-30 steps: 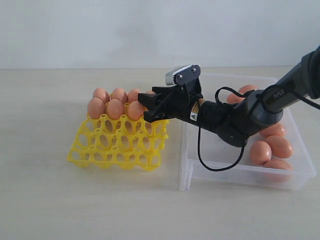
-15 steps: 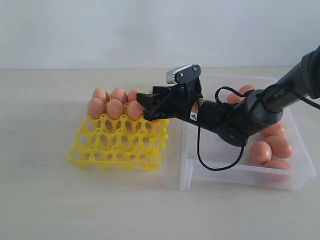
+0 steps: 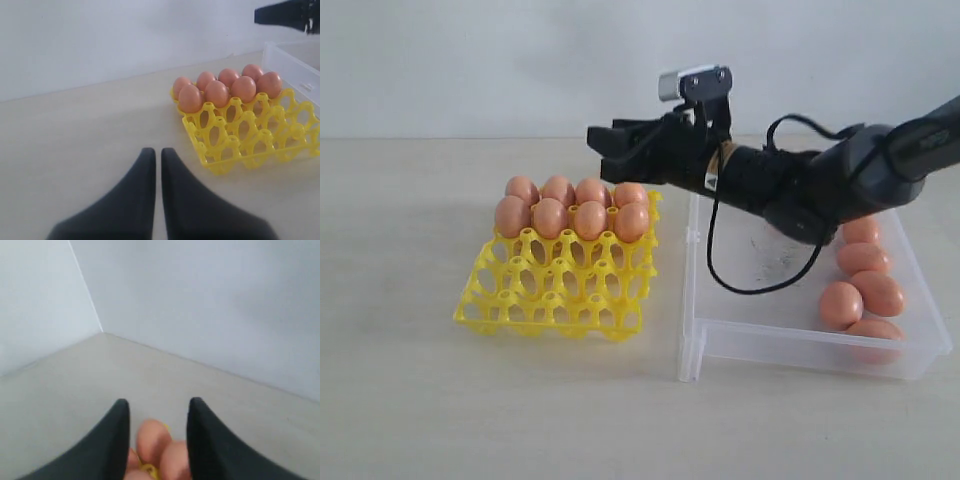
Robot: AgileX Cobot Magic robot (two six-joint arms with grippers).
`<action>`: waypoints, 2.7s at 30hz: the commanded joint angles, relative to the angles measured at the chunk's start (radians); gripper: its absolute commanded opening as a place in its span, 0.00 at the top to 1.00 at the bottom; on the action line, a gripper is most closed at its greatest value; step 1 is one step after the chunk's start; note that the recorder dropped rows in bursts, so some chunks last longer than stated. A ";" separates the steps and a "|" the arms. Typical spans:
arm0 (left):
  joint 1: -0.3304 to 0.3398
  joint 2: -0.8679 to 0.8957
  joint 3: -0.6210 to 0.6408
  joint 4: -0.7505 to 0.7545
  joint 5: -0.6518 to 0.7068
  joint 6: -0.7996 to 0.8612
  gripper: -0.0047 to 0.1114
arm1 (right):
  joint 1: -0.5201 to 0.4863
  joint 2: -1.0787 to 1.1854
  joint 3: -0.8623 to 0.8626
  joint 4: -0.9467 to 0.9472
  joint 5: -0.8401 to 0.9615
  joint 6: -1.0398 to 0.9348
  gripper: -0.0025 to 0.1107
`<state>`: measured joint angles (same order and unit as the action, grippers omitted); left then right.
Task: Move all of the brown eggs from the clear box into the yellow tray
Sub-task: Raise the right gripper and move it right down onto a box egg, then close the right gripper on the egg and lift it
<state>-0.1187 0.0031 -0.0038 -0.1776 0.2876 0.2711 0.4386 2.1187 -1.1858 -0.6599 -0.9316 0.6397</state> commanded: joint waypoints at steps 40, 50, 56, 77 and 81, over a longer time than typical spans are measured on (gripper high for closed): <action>-0.006 -0.003 0.004 0.002 -0.004 0.000 0.93 | -0.227 -0.246 -0.001 0.800 1.806 -0.546 0.54; -0.006 -0.003 0.004 0.002 -0.004 0.000 0.93 | -0.227 -0.191 -0.001 0.771 1.761 -0.548 0.54; -0.006 -0.003 0.004 0.002 -0.004 0.000 0.93 | -0.227 -0.153 -0.001 0.769 1.731 -0.555 0.54; -0.006 -0.003 0.004 0.002 -0.004 0.000 0.93 | -0.173 -0.253 0.001 0.828 1.409 -0.651 0.98; -0.006 -0.003 0.004 0.002 -0.004 0.000 0.93 | -0.107 -0.322 0.057 0.831 1.181 -0.651 0.98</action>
<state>-0.1187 0.0031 -0.0038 -0.1776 0.2876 0.2711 0.2923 1.8481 -1.1647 0.1670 0.4053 0.0000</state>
